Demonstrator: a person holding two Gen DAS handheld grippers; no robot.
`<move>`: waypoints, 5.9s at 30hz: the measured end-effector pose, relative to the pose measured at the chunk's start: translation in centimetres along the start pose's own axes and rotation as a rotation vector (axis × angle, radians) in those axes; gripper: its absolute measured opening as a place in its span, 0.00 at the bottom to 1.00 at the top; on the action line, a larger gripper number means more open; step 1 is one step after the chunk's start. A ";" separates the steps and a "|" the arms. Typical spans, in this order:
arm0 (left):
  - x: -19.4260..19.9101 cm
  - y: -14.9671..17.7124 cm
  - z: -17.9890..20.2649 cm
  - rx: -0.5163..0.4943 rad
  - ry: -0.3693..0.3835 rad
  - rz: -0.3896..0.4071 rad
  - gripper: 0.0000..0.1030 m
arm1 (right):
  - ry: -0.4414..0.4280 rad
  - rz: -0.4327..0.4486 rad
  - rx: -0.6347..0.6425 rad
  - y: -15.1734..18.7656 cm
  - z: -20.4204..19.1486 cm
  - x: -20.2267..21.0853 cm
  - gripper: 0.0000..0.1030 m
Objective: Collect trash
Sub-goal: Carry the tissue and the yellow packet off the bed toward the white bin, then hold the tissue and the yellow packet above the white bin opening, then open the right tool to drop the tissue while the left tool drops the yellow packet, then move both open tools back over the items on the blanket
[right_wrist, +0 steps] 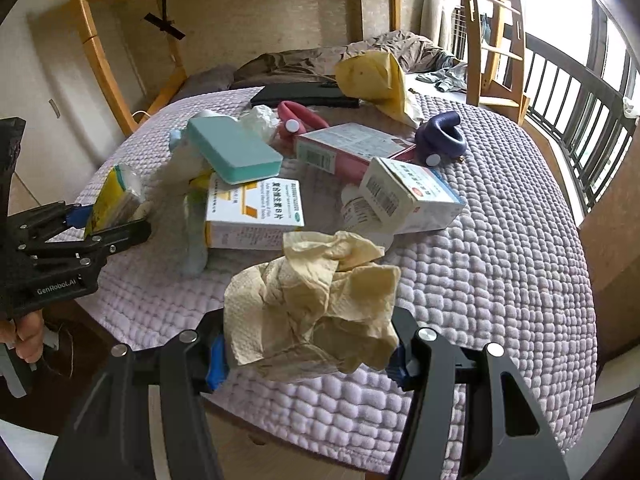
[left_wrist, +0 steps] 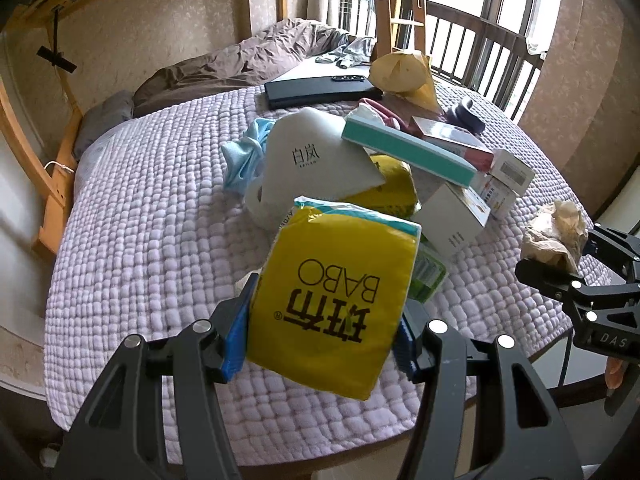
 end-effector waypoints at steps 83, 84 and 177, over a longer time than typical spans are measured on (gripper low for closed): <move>5.3 12.1 6.0 -0.154 0.116 -0.117 0.57 | -0.122 -0.122 0.037 11.3 -6.1 4.3 0.56; 5.3 12.2 6.1 -0.158 0.119 -0.120 0.57 | -0.122 -0.125 0.037 11.4 -6.1 4.3 0.56; 1.3 13.0 10.5 -0.271 0.170 -0.116 0.93 | -0.083 -0.069 0.061 10.8 -5.3 3.7 0.93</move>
Point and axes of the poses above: each gripper's, at about its wrist camera, not at the fingertips, and x roughly against the way its jaws point, z to its right, y to its underside, the point moved 9 cm from there along -x, roughly the way its jaws point, and after that the axes turned 8 degrees about -y, right-handed, at the moved point
